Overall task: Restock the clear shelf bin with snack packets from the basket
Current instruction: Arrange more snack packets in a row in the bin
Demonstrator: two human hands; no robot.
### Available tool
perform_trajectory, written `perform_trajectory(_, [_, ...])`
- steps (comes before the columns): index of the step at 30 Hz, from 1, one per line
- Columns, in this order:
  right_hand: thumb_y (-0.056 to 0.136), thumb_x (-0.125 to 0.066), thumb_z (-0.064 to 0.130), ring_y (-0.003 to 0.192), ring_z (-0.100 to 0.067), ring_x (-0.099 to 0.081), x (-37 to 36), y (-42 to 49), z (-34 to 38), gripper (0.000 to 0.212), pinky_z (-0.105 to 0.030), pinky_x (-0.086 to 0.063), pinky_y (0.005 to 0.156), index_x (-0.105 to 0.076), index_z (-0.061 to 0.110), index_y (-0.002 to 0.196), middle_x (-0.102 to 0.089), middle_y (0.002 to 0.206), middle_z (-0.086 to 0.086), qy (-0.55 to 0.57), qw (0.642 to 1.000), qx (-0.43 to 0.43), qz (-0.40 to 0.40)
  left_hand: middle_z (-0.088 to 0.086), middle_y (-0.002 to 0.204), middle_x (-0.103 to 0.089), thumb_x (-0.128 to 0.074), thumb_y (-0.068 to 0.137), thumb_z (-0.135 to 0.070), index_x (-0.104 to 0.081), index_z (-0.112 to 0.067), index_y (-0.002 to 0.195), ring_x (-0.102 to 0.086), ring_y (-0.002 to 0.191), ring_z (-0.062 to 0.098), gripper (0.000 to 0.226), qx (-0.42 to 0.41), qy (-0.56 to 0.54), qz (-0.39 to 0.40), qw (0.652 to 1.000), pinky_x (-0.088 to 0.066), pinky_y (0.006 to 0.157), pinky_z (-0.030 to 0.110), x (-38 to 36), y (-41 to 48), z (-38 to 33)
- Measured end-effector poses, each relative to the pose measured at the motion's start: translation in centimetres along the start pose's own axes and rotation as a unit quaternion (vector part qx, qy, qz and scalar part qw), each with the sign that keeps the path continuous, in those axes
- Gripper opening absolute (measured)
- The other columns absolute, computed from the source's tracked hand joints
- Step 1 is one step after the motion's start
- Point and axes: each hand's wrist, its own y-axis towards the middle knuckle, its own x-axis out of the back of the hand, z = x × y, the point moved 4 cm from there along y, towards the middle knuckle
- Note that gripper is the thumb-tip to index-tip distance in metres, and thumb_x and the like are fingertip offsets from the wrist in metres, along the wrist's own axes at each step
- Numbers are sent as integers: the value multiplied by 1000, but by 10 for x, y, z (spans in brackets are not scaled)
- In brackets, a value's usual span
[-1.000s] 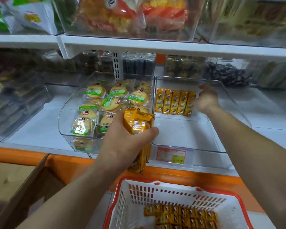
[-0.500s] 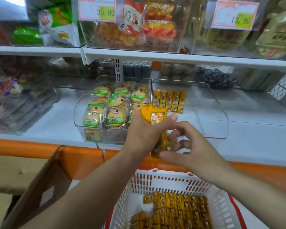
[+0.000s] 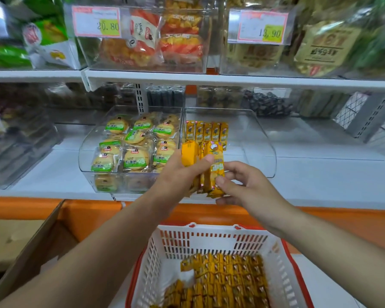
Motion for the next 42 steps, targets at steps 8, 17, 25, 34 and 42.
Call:
perform_trajectory(8, [96,-60,15,92,-20,-71,0,9,-9,38,-41,-59,83,-56,10,133,-66,107,-14,99,994,-47,13,6,107,-78,-74,84,-38,-66,-20,117,-76,100,26,39,-20,-16,-3,1000,-62,83,43,1,5,4])
perform_trajectory(17, [98,-54,16,71,-24,-69,8,19,-12,26,-32,-58,62,-62,3,119,-67,86,-11,238,969,-59,-38,9,99,-79,-76,91,-20,-67,-17,111,-76,93,32,23,22,-15,-63,998,-60,87,59,18,13,13])
perform_trajectory(25, [81,-79,9,70,-15,-63,79,57,10,36,-26,-54,60,-63,14,112,-68,84,-3,37,971,39,-234,2,92,-80,-78,89,-21,-64,-23,108,-78,83,22,23,7,0,-100,995,-63,65,37,39,18,10])
perform_trajectory(34, [78,-80,8,89,-24,-64,97,159,7,37,-38,-54,82,-67,30,105,-66,102,1,-303,925,118,-196,0,89,-76,-77,89,-20,-62,-27,103,-76,76,14,21,-37,70,-123,989,-62,61,27,53,19,1])
perform_trajectory(42, [82,-74,12,95,-20,-60,109,220,-29,39,-27,-46,82,-66,27,117,-69,113,-1,-407,885,45,-220,-16,77,-72,-77,89,-23,-63,-27,100,-71,71,1,18,-71,93,-124,985,-52,52,11,63,22,3])
